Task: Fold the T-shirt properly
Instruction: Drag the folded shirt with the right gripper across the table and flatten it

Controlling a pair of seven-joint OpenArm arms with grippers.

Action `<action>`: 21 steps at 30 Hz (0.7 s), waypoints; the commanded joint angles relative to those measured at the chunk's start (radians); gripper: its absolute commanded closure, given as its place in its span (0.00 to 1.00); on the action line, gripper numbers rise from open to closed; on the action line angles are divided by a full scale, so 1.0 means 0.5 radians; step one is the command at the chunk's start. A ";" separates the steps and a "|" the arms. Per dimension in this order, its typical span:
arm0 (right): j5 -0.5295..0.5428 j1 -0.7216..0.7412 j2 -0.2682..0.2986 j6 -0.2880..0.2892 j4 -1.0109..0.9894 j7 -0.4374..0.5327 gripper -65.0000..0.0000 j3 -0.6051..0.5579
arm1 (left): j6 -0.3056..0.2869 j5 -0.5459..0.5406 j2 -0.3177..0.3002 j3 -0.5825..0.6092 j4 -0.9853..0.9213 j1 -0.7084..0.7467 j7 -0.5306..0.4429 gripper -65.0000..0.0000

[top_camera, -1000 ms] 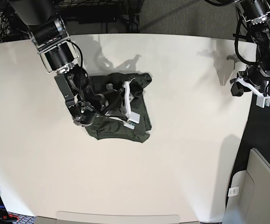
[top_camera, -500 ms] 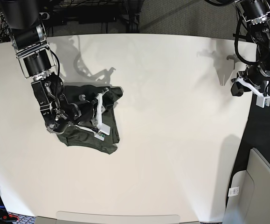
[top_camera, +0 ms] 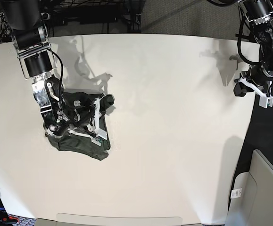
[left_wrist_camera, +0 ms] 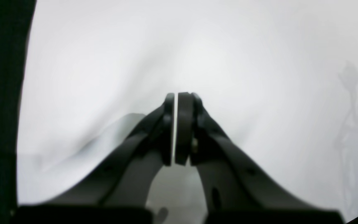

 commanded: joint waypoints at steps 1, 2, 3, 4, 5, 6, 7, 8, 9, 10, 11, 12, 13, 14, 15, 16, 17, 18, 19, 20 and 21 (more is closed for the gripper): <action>-0.021 0.007 0.004 -0.001 0.100 -0.057 0.93 0.045 | -0.011 -0.033 -0.043 -0.017 0.040 -0.022 -0.022 1.00; -0.021 -0.024 -0.005 -0.001 0.171 -0.075 0.93 0.069 | -0.011 -0.033 -0.043 -0.017 0.040 -0.022 -0.022 1.00; -0.018 -0.052 -0.008 0.002 0.263 -0.106 0.93 0.088 | -0.011 -0.033 -0.043 -0.017 0.040 -0.022 -0.022 1.00; -0.018 -0.082 -0.011 0.002 0.358 -0.127 0.93 0.100 | -0.011 -0.033 -0.043 -0.017 0.043 -0.022 -0.022 1.00; -0.012 -0.119 -0.023 0.002 0.441 -0.133 0.93 0.106 | -0.011 -0.033 -0.043 -0.017 0.043 -0.022 -0.022 1.00; 0.019 -0.156 -0.036 0.012 0.499 -0.130 0.93 0.106 | -0.011 -0.033 -0.043 -0.017 0.043 -0.022 -0.022 1.00; 0.065 -0.187 -0.032 0.048 0.536 -0.130 0.93 0.109 | -0.011 -0.033 -0.043 -0.017 0.043 -0.022 -0.022 1.00; 0.096 -0.211 -0.029 0.088 0.551 -0.130 0.93 0.112 | -0.011 -0.033 -0.043 -0.017 0.043 -0.022 -0.022 1.00; 0.123 -0.245 -0.029 0.131 0.582 -0.127 0.93 0.140 | -0.011 -0.033 -0.043 -0.020 0.049 -0.022 -0.022 1.00; 0.139 -0.297 -0.039 0.168 0.622 -0.127 0.93 0.201 | -0.011 -0.033 -0.043 -0.020 0.065 -0.022 -0.022 1.00; 0.154 -0.356 -0.045 0.193 0.668 -0.127 0.93 0.287 | -0.011 -0.033 -0.043 -0.020 0.089 -0.022 -0.022 1.00; 0.169 -0.405 -0.051 0.203 0.711 -0.115 0.93 0.358 | -0.011 -0.033 -0.043 -0.020 0.126 -0.022 -0.022 1.00; 0.194 -0.438 -0.051 0.203 0.751 -0.087 0.93 0.407 | -0.011 -0.033 -0.043 -0.020 0.160 -0.022 -0.022 1.00; 0.224 -0.484 -0.051 0.203 0.782 -0.063 0.93 0.453 | -0.011 -0.033 -0.043 -0.020 0.200 -0.019 -0.022 1.00; 0.258 -0.527 -0.048 0.203 0.815 -0.051 0.93 0.505 | -0.011 -0.033 -0.043 -0.020 0.224 -0.015 -0.022 1.00; 0.289 -0.570 -0.048 0.203 0.840 -0.048 0.93 0.560 | -0.011 -0.033 -0.043 -0.023 0.243 0.003 -0.022 1.00; 0.310 -0.616 -0.048 0.203 0.861 -0.041 0.93 0.606 | -0.011 -0.033 -0.043 -0.023 0.255 0.018 -0.025 1.00; 0.326 -0.659 -0.048 0.203 0.883 -0.041 0.93 0.659 | -0.011 -0.033 -0.043 -0.023 0.267 0.024 -0.025 1.00; 0.332 -0.699 -0.048 0.203 0.910 -0.041 0.93 0.702 | -0.011 -0.033 -0.043 -0.023 0.292 0.027 -0.025 1.00; 0.332 -0.736 -0.048 0.203 0.956 -0.041 0.93 0.738 | -0.011 -0.033 -0.043 -0.023 0.326 0.052 -0.022 1.00; 0.332 -0.767 -0.048 0.203 0.999 -0.038 0.93 0.766 | -0.011 -0.033 -0.043 -0.023 0.359 0.083 -0.022 1.00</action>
